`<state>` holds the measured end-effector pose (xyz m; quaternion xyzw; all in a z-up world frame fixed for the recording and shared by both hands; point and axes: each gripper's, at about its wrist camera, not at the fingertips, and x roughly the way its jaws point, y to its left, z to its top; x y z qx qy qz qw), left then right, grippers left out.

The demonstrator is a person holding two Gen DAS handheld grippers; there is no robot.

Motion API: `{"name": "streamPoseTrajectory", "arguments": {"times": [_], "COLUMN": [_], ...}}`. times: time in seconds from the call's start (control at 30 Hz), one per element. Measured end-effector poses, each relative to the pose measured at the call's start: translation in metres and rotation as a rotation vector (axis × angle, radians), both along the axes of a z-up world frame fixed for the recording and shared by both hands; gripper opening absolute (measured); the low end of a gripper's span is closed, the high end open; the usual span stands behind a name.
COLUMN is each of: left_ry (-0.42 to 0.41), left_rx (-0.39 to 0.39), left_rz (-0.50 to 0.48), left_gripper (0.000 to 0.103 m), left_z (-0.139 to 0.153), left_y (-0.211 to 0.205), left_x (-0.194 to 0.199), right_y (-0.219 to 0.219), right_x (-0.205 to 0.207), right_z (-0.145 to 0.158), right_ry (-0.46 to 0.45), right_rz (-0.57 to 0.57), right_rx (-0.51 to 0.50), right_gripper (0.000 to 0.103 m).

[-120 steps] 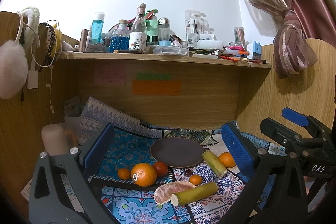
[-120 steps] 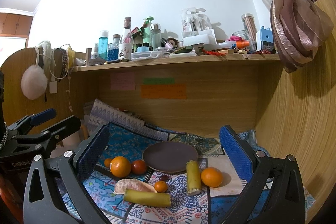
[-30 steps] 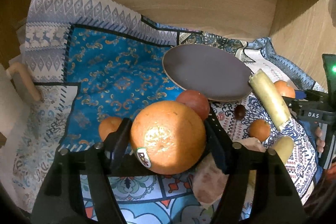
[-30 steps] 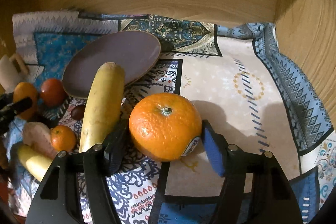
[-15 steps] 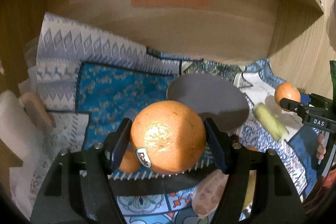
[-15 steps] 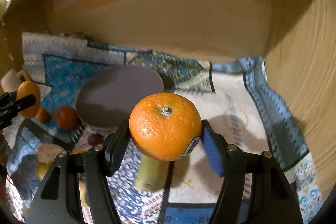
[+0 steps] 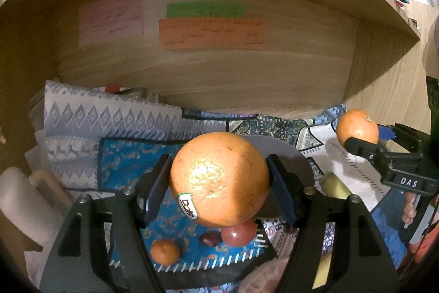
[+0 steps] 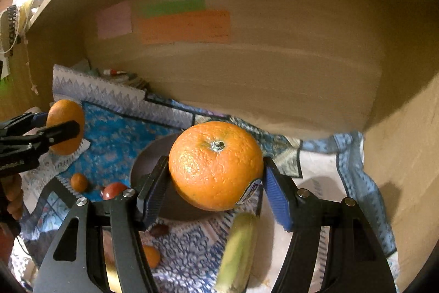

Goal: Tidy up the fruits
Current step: 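Carry both oranges over the dark plate and lower them onto it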

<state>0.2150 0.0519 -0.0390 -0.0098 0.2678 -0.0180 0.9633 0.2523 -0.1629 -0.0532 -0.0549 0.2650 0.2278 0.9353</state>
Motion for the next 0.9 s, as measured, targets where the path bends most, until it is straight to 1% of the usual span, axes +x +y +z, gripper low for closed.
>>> {"name": "streamPoseTrajectory", "arguments": {"times": [0.23, 0.47, 0.7, 0.77, 0.9], "left_ry": [0.021, 0.062, 0.13, 0.151, 0.22], "left_rx": [0.016, 0.037, 0.043, 0.046, 0.053], "left_rz": [-0.008, -0.01, -0.021, -0.026, -0.049], "left_gripper": [0.069, 0.069, 0.069, 0.069, 0.069], "left_z": [-0.003, -0.011, -0.028, -0.033, -0.049], "left_y": [0.003, -0.001, -0.004, -0.005, -0.006], "left_x": [0.026, 0.055, 0.092, 0.102, 0.125], "right_y": [0.014, 0.024, 0.032, 0.035, 0.04], "right_x": [0.019, 0.045, 0.075, 0.085, 0.104], "right_z": [0.003, 0.0, -0.012, -0.019, -0.034], "right_ry": [0.0, 0.02, 0.055, 0.076, 0.135], "right_rz": [0.03, 0.054, 0.067, 0.068, 0.083], "right_rx": [-0.005, -0.024, -0.048, -0.063, -0.103], "right_gripper": [0.063, 0.063, 0.063, 0.063, 0.063]}}
